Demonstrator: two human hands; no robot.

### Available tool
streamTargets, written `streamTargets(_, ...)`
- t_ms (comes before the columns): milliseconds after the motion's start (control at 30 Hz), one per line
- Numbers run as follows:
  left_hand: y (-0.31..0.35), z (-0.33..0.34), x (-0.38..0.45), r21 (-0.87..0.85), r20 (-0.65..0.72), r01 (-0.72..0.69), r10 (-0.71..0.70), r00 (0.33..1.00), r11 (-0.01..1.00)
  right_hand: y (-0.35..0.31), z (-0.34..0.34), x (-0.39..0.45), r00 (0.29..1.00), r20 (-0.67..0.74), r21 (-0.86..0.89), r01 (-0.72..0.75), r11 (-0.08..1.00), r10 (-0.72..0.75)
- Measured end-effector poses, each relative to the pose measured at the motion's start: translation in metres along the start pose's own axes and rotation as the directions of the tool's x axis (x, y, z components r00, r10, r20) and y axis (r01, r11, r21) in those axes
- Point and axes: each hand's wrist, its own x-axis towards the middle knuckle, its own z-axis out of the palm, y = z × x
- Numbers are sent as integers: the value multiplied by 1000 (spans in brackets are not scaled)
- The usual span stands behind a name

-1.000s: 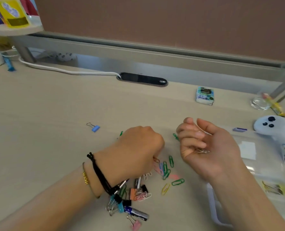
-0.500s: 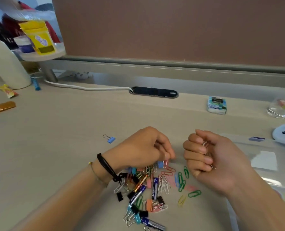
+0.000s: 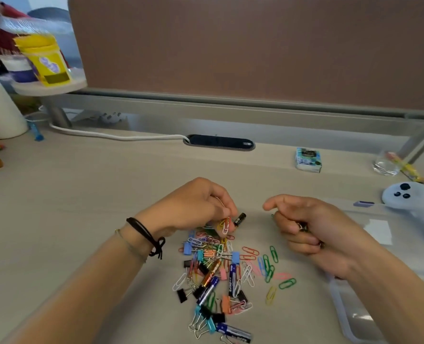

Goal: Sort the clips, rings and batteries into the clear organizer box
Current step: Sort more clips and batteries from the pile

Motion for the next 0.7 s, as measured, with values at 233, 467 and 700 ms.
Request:
streamTargets(233, -7, 9, 9, -521, -20, 65, -88, 996, 851, -1, -4, 0, 961, -166, -637, 68, 768, -223)
streamTargets(467, -3, 33, 9, -317, 27, 93, -89, 996, 944, 13, -10, 4, 925, -97, -948, -198, -249, -368)
streamTargets(700, -1, 35, 2, 330, 47, -129, 120, 992, 935, 24, 4, -4, 965, 31, -946, -56, -319, -260)
